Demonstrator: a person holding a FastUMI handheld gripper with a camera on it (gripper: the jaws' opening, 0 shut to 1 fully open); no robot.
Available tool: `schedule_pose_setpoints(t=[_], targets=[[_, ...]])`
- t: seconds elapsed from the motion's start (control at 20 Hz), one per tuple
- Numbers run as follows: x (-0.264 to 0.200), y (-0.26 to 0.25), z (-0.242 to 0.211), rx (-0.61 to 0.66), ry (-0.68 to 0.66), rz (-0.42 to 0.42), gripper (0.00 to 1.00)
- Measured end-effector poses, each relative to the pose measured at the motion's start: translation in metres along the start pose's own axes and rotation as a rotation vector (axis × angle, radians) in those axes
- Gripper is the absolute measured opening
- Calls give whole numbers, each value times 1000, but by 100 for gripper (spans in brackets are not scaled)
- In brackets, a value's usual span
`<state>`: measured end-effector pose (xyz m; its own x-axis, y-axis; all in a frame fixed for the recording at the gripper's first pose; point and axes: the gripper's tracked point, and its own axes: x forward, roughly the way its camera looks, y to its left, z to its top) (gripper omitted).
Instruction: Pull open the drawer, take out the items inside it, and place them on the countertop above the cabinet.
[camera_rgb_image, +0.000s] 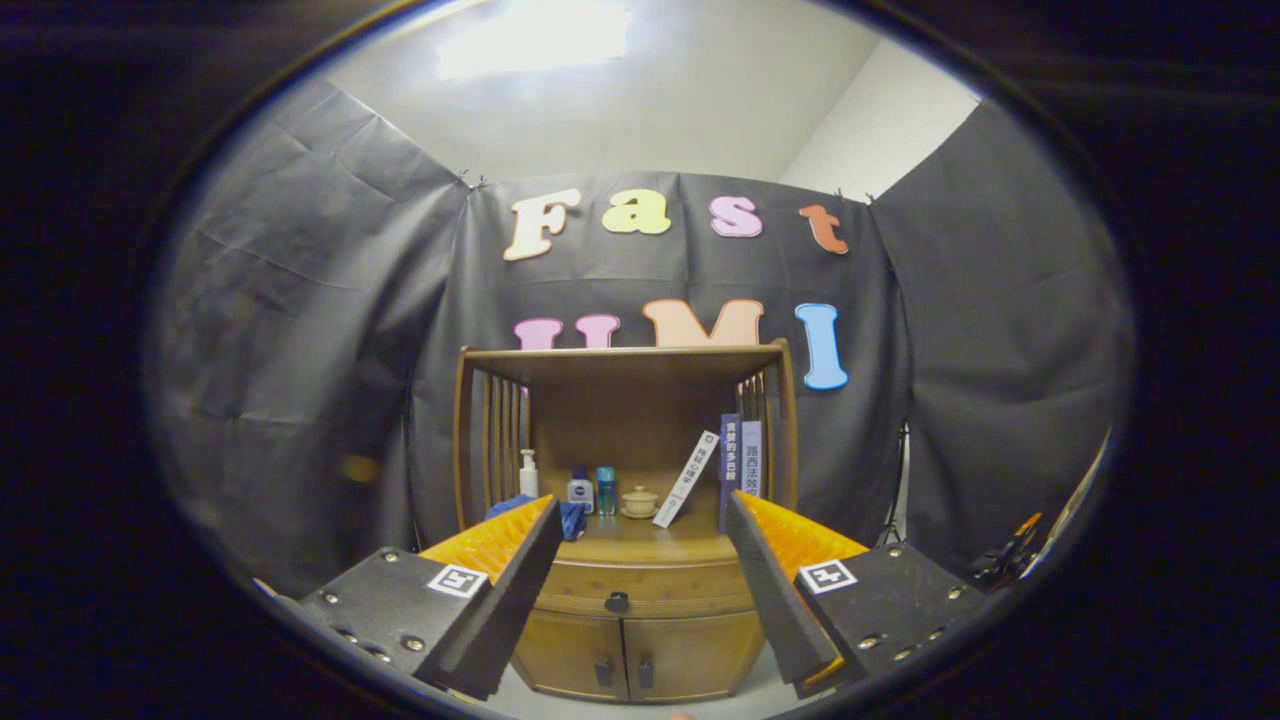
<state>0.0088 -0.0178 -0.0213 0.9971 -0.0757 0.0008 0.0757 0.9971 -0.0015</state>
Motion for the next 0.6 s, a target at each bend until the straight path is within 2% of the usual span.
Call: schedule_pose_setpoints(t=[0.2, 0.6], targets=[[20, 4, -20, -26, 7, 6, 98], [91, 1, -101, -68, 73, 3, 98]])
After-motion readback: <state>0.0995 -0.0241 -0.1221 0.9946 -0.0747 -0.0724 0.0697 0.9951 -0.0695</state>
